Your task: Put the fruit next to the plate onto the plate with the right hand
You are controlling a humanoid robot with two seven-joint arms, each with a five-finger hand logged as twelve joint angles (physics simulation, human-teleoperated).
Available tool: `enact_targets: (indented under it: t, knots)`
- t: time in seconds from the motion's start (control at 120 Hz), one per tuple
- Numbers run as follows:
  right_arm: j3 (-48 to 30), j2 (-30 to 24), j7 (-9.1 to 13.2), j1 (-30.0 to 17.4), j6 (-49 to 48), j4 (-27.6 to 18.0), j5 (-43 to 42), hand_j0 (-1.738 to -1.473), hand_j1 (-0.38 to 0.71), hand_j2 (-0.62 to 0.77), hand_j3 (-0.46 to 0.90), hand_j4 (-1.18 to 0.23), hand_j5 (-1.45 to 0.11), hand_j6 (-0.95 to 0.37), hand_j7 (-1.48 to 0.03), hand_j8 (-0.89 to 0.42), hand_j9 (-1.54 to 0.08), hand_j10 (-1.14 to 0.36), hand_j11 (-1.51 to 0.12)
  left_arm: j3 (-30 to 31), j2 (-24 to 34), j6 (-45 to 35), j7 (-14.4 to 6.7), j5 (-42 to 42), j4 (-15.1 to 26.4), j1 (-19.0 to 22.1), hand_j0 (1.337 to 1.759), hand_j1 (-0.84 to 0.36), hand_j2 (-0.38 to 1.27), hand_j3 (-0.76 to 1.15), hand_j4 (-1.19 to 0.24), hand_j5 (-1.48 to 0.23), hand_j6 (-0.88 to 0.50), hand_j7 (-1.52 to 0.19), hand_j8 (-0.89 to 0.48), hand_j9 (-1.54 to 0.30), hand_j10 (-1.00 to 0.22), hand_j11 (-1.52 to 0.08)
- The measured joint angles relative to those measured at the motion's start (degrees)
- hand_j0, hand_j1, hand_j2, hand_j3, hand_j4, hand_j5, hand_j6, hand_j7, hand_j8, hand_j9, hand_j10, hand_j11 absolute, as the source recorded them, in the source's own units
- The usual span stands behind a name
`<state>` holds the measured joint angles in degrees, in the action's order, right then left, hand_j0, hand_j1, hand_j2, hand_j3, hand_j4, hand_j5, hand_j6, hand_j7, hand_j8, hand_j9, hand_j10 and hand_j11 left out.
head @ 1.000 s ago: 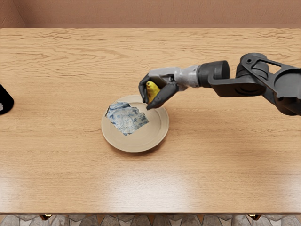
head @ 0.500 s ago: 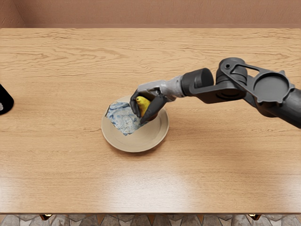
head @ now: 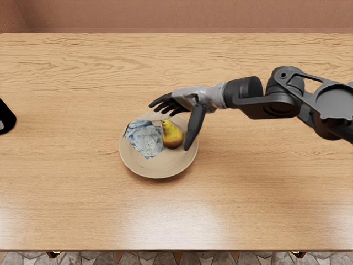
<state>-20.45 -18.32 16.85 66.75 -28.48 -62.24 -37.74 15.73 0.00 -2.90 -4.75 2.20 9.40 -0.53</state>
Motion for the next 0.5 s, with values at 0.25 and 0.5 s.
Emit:
enact_targets:
  t: [0.25,0.5]
  knots:
    - [-3.12,-11.01,-2.09,-0.12,-5.76,-0.94,5.47,-1.657,-0.29,0.00,0.00,-0.06,-0.08,-0.06,-0.08,-0.04,-0.08,-0.04,-0.08,0.00,0.00,0.00,0.00,0.01,0.00,0.00,1.658,0.35,0.00,0.00,0.00,0.00,0.00,0.00,0.00,0.00,0.00,0.00]
    - [-5.62,-20.24,-4.09,-1.69,-6.46,-0.78,7.65,-1.658,-0.31,0.00,0.00,-0.04,-0.05,-0.04,-0.05,-0.03,-0.05,-0.03,-0.05,-0.02,0.00,0.01,0.00,0.03,0.03,-0.06,1.658,0.35,0.00,0.00,0.00,0.00,0.00,0.00,0.00,0.00,0.00,0.00]
